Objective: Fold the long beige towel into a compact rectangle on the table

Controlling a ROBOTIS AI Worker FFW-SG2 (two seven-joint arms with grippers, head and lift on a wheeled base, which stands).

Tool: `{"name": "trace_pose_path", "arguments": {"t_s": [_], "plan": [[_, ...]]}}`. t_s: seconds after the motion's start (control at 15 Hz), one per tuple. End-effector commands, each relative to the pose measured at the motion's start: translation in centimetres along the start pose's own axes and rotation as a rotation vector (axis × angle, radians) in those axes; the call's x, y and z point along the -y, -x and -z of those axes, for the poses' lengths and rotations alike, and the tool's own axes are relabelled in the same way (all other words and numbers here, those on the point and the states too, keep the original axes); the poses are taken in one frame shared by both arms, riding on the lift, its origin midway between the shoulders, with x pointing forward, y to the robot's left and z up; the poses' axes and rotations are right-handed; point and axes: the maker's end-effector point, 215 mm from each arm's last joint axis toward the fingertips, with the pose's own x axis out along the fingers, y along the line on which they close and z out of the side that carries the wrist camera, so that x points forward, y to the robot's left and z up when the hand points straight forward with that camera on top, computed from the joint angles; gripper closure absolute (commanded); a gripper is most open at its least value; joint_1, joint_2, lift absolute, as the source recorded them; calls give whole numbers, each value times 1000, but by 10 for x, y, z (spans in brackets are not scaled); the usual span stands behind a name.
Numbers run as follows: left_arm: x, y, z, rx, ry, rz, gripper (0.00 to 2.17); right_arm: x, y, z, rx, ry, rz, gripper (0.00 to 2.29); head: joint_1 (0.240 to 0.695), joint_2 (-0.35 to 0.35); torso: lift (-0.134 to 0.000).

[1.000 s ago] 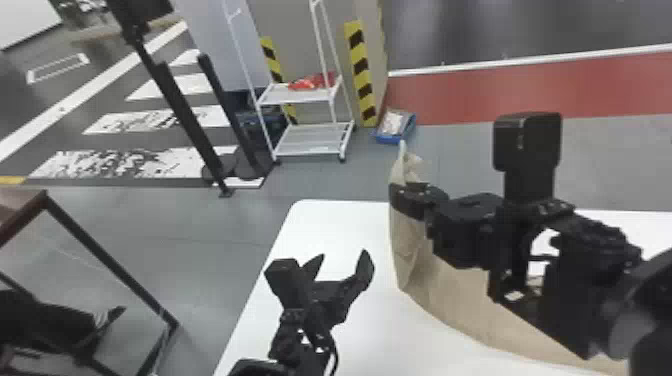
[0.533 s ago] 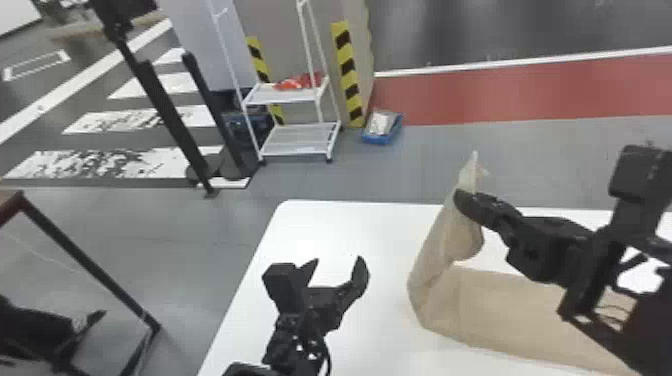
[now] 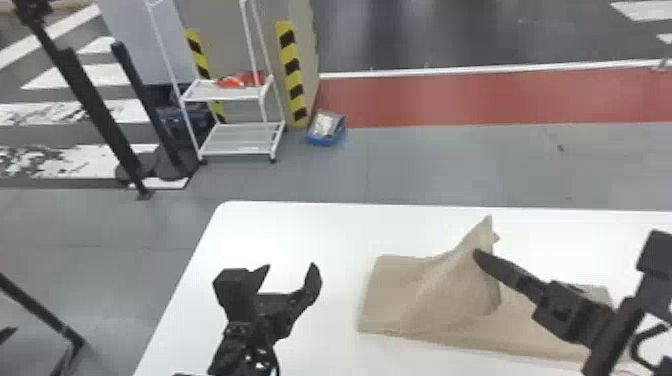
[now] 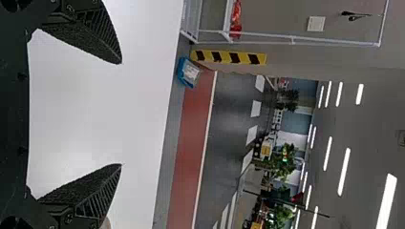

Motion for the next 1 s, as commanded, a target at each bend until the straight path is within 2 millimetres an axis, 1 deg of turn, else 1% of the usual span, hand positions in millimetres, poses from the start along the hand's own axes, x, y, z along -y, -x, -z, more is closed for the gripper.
{"name": "trace_pose_path", "arguments": {"t_s": [0.0,0.13,0.2,0.33,0.4,0.53,0.6,0.67,0.73,0.87,0.93], "plan": [[2,0,3,-9,-7,4,124,57,18,9,-24,-43,63,1217,695,122,0],[7,1,11,-32,-14,9,124,85,25,9,-43,-70,70,1214,695,71,0],[7,1,13,-34,-18,6,124,93,30,6,-39,-80,68,1217,695,56,0],[7,2,16,-41,-21,4,124,100,40,-4,-18,-93,62,1217,695,25,0],[7,2,15,-40,-24,1,124,102,46,-10,-5,-107,55,1217,695,3,0],[7,2,16,-43,-26,1,124,92,53,-20,25,-131,8,1217,695,-13,0],[8,2,15,-40,-26,2,124,89,57,-26,36,-124,1,1298,695,-19,0],[9,2,15,-39,-26,3,124,85,59,-32,46,-112,-3,1301,695,-24,0],[8,2,15,-42,-28,3,124,88,61,-33,45,-115,4,1301,695,-26,0],[9,3,17,-45,-28,3,124,90,63,-41,51,-108,8,1301,695,-32,0],[8,3,17,-43,-26,1,124,94,65,-45,60,-102,14,1301,695,-35,0]]}}
